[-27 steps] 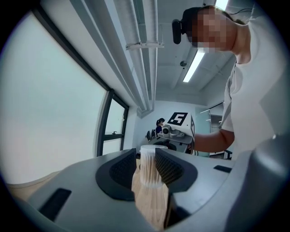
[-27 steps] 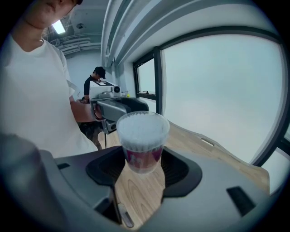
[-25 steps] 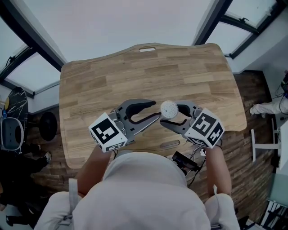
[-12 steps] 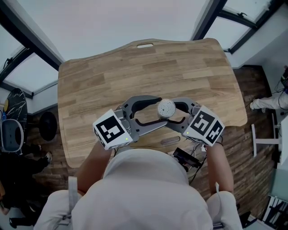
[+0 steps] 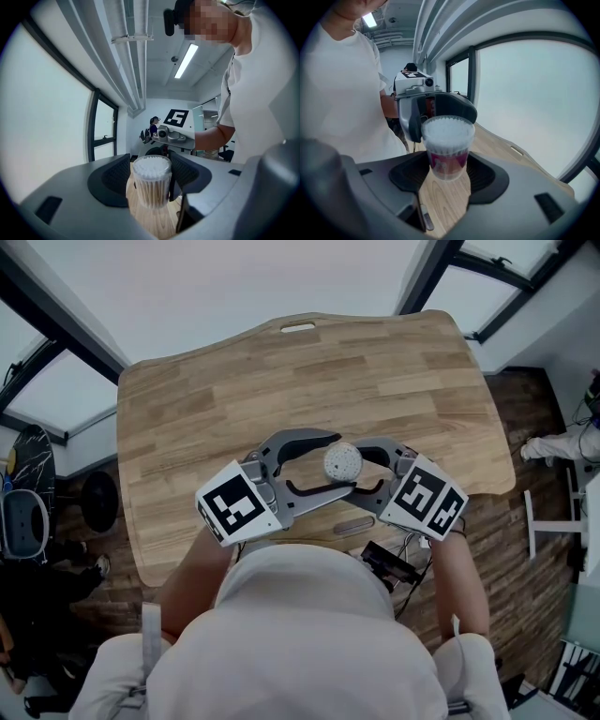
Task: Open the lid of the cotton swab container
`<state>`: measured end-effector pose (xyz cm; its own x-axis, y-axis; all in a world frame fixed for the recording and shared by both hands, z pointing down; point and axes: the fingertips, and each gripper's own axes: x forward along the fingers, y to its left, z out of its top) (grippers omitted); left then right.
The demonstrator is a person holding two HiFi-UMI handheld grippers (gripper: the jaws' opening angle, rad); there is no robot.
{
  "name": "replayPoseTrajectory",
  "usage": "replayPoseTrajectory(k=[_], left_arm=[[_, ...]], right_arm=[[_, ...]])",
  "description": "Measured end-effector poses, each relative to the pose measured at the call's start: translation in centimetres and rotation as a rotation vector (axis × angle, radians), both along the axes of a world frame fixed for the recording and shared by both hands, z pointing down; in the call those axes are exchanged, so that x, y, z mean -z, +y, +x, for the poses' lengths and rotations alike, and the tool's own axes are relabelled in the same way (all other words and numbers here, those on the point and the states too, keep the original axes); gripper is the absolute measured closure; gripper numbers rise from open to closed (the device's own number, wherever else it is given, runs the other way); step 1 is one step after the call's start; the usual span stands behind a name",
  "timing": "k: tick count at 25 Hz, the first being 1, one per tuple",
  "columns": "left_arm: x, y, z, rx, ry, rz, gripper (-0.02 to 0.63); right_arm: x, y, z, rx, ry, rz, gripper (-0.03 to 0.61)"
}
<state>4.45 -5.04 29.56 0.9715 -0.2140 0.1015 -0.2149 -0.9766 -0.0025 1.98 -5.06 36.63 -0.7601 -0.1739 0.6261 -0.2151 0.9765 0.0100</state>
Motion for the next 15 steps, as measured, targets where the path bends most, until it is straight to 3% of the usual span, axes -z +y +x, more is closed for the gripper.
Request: replayPoseTrajectory(k=[15], left_arm=[[-0.55, 0.78, 0.02, -0.034, -0.021, -0.030, 0.353]], right_arm=[[-0.36, 0.76, 0.11, 0.014, 0.005, 0.056, 0.319]])
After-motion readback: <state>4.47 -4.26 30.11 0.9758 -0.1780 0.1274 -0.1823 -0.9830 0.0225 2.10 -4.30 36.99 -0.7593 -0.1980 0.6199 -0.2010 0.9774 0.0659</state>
